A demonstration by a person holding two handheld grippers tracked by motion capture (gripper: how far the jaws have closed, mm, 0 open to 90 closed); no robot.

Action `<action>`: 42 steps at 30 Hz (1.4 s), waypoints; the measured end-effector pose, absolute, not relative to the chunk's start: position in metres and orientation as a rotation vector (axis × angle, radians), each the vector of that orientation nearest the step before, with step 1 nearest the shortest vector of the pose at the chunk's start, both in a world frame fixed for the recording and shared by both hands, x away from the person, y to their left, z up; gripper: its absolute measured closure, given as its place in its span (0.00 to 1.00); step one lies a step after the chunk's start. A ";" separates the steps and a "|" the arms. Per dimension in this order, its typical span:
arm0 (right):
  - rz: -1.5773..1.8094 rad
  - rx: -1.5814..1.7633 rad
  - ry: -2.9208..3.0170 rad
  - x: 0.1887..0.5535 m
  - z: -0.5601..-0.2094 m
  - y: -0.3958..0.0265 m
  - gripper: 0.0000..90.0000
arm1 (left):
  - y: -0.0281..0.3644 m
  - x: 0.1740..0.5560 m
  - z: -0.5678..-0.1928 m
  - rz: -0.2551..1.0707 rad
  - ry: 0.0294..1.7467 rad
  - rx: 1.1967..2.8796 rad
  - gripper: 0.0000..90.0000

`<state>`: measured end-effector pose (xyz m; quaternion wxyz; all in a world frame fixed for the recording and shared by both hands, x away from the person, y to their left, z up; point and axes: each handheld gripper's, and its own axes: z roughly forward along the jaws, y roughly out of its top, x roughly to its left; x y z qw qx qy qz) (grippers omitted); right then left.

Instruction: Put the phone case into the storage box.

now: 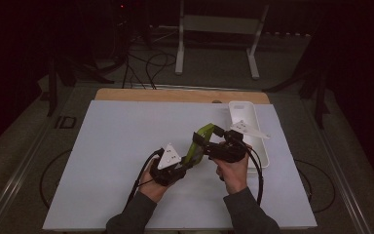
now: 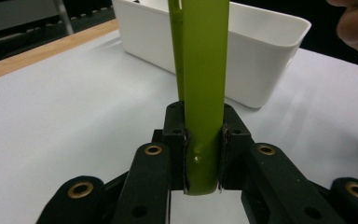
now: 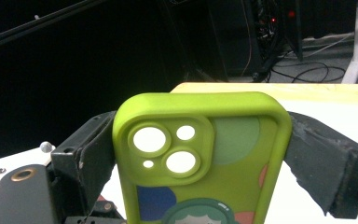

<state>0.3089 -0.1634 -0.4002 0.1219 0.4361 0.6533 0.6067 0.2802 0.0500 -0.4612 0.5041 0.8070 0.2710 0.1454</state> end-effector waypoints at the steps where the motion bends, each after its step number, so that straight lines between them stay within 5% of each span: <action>1: 1.774 1.272 1.906 0.309 -0.400 -0.163 0.15 | 0.049 0.280 -0.461 0.345 0.650 1.948 0.86; 32: 1.732 1.234 1.928 0.307 -0.399 -0.164 0.17 | 0.043 0.277 -0.463 0.345 0.623 1.954 0.83; 42: 1.686 1.243 1.937 0.309 -0.397 -0.164 0.17 | 0.047 0.280 -0.462 0.316 0.647 1.950 0.64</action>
